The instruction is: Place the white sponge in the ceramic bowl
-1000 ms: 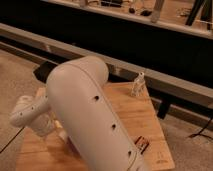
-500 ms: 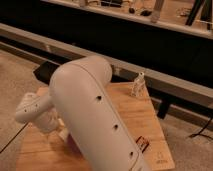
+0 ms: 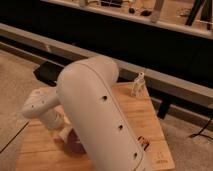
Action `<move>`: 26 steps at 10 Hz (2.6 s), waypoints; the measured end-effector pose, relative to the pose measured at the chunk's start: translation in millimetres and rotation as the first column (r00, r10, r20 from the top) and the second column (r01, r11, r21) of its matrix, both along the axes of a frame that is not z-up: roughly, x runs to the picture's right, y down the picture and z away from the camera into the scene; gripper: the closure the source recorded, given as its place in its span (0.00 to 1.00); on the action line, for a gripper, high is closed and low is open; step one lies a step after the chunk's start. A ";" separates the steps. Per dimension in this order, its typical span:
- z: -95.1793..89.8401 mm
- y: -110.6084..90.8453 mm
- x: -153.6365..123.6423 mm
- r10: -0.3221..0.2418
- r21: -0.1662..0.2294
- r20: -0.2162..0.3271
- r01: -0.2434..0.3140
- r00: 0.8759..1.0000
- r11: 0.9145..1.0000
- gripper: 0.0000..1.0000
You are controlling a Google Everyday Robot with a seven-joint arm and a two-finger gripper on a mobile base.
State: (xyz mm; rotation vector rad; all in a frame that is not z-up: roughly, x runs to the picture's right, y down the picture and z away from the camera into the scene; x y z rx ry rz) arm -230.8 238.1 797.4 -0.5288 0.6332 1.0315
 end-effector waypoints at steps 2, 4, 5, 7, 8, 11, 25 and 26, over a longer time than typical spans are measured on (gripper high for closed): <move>2.8 -0.1 4.3 0.007 -0.003 -0.011 -0.007 1.000 1.000 0.20; 6.1 1.0 8.9 0.011 -0.007 -0.025 -0.011 1.000 1.000 0.20; 7.6 1.7 11.0 0.014 -0.010 -0.031 -0.014 0.999 1.000 0.20; 10.8 2.7 14.2 0.024 -0.017 -0.043 -0.024 0.999 1.000 0.20; 11.8 3.2 14.7 0.030 -0.021 -0.046 -0.031 0.998 0.999 0.20; 15.0 5.0 14.3 0.084 -0.052 -0.044 -0.086 0.996 0.995 0.20; 15.0 -5.5 14.8 0.136 -0.074 0.007 -0.135 0.991 0.988 1.00; 13.4 -7.4 13.1 0.133 -0.069 0.014 -0.132 0.991 0.989 1.00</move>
